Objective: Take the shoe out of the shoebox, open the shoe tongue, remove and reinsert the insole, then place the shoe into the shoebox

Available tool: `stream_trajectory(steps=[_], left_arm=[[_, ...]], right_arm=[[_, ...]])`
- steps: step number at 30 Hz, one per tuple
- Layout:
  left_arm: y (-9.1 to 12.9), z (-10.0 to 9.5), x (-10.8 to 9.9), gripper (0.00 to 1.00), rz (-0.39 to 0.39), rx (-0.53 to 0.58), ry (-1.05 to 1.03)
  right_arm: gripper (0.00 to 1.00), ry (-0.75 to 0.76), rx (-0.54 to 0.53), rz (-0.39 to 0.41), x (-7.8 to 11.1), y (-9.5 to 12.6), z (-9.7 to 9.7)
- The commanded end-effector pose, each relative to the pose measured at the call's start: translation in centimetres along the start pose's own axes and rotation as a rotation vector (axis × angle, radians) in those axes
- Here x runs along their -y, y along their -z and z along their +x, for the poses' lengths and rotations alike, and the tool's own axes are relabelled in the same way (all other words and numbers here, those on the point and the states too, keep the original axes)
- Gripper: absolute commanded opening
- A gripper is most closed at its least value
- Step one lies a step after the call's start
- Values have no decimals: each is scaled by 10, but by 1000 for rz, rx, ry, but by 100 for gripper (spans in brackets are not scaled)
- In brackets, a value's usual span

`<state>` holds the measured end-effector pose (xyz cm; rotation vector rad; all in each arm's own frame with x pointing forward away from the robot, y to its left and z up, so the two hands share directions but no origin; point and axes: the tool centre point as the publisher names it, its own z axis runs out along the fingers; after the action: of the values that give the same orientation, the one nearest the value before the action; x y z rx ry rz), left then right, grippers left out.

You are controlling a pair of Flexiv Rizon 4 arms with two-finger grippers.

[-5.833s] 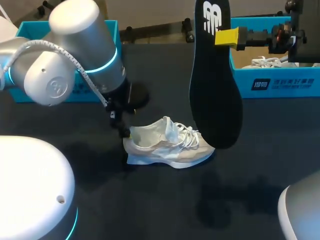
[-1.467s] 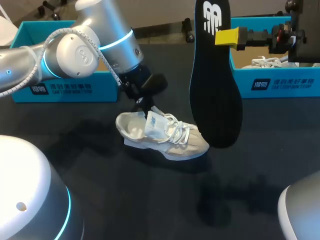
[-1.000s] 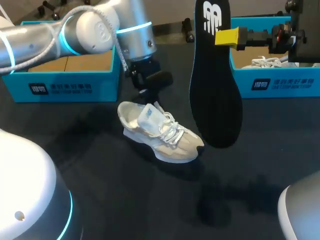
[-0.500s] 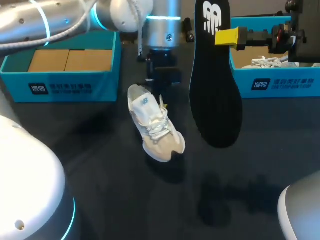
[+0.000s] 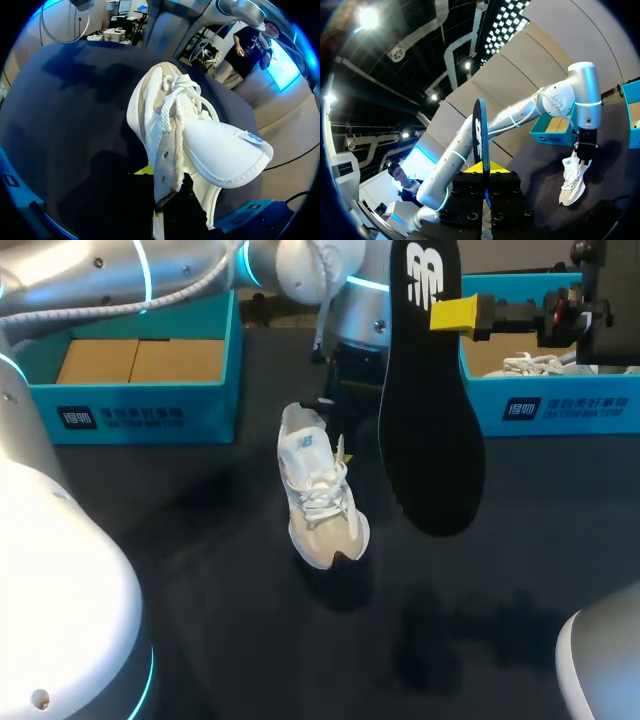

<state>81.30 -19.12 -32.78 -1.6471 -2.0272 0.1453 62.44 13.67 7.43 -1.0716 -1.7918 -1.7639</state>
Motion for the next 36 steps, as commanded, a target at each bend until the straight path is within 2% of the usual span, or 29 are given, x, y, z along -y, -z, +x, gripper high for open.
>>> stream_trajectory(steps=[1, 10, 23, 36], left_arm=[[-4, -11, 2, 0, -7, -67, -22], [-19, -24, 13, 0, -12, -103, -76], [-43, -31, 23, 0, -1, -132, -61], [-63, -39, 25, 0, 11, -152, -65]], right_arm=[[0, -2, 2, 4, -4, -5, 0], [0, -2, 2, 4, -4, -5, 0], [0, -2, 2, 4, -4, -5, 0], [0, -2, 2, 4, -4, -5, 0]])
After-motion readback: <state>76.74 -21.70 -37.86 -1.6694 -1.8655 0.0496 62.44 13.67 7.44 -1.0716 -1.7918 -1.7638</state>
